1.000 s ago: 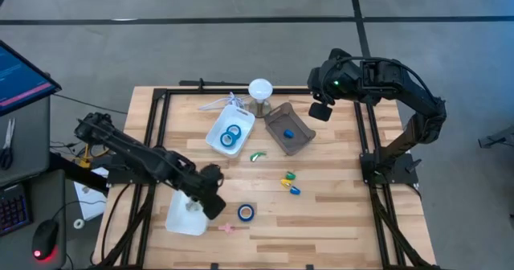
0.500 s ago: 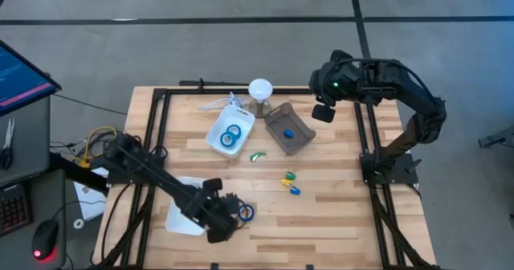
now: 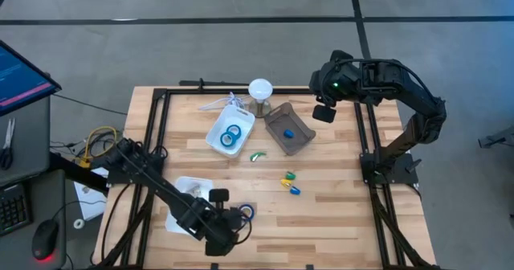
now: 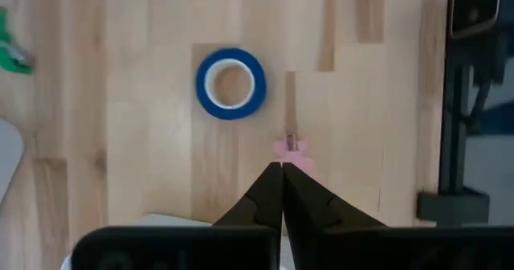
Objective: Pick and place Stapler, Stapler remover, tape
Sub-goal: Put the pink staple remover into the bottom white bin
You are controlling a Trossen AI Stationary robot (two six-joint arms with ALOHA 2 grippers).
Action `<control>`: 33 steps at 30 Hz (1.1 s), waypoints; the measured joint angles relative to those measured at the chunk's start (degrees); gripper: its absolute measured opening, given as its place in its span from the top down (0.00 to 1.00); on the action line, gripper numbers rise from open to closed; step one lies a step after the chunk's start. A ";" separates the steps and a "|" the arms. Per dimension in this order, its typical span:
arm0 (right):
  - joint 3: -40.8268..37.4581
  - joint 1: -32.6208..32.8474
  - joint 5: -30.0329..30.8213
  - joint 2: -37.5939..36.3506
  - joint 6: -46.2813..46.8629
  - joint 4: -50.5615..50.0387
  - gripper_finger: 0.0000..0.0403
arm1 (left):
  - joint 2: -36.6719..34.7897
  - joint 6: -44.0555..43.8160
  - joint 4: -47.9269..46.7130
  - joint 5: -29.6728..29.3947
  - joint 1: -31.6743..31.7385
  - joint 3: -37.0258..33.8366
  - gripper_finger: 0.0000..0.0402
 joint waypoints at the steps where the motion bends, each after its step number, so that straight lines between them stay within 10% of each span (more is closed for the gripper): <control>1: 0.00 -0.02 -0.01 0.00 -0.07 0.00 0.73 | 0.44 0.81 0.07 0.82 -0.03 -0.02 1.00; 13: 0.00 -0.02 -0.02 0.00 -0.59 0.01 0.73 | 6.06 3.46 0.79 12.68 0.10 -0.13 0.84; 24: 0.00 0.00 -0.02 0.00 -0.59 0.01 0.73 | 10.05 -2.18 1.42 11.30 1.02 -4.72 0.58; 33: 0.00 0.00 -0.02 0.00 -0.59 0.00 0.73 | 8.40 -8.45 8.41 15.11 1.00 -12.70 0.56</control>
